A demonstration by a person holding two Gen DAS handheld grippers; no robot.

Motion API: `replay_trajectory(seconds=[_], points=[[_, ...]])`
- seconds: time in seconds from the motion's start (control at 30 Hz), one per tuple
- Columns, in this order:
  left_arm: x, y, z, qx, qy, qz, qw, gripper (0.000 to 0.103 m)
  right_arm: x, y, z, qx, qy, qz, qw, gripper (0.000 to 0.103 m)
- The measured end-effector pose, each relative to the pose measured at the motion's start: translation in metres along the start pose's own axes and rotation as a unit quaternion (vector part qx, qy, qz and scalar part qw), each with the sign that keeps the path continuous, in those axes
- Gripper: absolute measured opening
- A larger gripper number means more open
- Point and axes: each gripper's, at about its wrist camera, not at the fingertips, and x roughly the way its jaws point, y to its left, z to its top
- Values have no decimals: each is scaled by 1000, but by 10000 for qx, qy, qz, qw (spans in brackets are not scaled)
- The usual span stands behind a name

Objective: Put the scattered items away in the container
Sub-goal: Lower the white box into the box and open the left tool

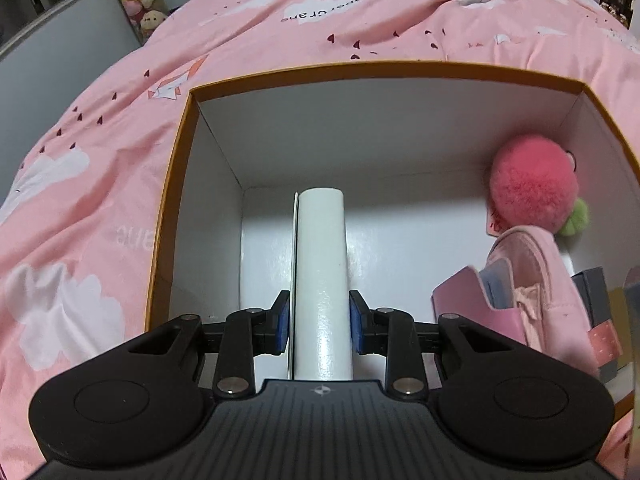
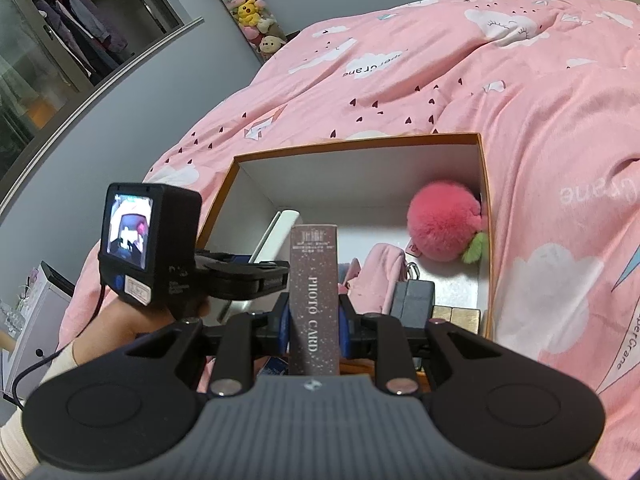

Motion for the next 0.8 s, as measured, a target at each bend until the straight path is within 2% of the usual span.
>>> replay_trajectory(seconds=[0.07, 0.17, 0.3, 0.4, 0.7, 0.8], points=[[1, 0, -1, -69, 76, -96, 9999, 33, 0, 0, 0, 13, 18, -9, 10000, 25], [6, 6, 0, -334, 264, -447, 9981, 34, 1, -2, -1, 40, 41, -32, 10000, 25], [4, 8, 0, -450, 218, -472, 9976, 34, 2, -4, -1, 75, 53, -31, 10000, 25], [-3, 14, 2, -565, 115, -680, 9960, 34, 4, -6, 0, 112, 83, -63, 9999, 25], [-20, 66, 9, -1113, 9, -1617, 9805, 34, 9, -11, 5, 217, 35, -155, 9996, 25], [-18, 79, 13, -1114, 73, -1767, 9779, 34, 9, -12, 7, 247, -5, -138, 9996, 25]])
